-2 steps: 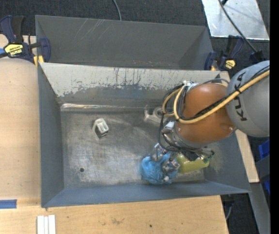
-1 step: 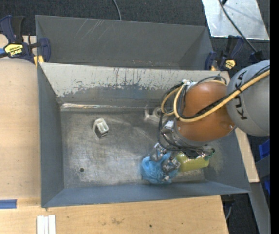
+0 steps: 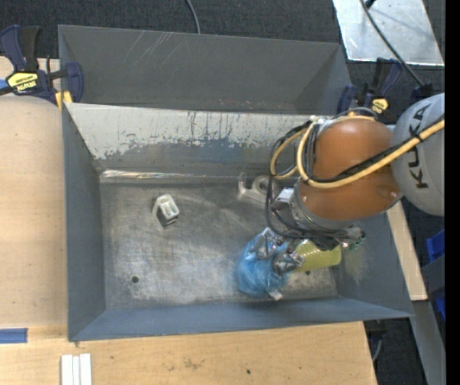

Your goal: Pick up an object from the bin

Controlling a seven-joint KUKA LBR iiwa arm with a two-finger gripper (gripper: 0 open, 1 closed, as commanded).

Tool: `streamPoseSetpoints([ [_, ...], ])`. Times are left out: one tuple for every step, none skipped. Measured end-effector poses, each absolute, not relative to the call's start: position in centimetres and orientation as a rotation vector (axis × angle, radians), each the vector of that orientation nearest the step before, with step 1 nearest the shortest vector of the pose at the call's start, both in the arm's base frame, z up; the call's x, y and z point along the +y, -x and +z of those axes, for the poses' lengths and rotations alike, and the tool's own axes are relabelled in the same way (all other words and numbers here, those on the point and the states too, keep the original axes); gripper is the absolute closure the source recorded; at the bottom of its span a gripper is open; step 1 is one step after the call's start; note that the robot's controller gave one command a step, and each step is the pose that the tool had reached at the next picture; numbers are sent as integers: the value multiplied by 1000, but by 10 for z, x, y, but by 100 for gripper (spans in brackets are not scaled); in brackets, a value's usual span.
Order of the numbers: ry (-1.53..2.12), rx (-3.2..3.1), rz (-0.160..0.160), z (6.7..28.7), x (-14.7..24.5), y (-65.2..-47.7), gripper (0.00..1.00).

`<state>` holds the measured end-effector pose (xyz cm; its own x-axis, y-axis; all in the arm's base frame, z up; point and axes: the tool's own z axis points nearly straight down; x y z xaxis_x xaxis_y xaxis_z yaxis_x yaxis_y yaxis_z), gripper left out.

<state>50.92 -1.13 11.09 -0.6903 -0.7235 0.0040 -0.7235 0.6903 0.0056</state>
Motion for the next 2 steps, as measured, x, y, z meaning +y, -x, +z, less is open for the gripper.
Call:
streamPoseSetpoints([
  [-1156,-2926,1,163,-11,-513,100],
  [-1164,-2915,-4,209,-5,-512,100],
])
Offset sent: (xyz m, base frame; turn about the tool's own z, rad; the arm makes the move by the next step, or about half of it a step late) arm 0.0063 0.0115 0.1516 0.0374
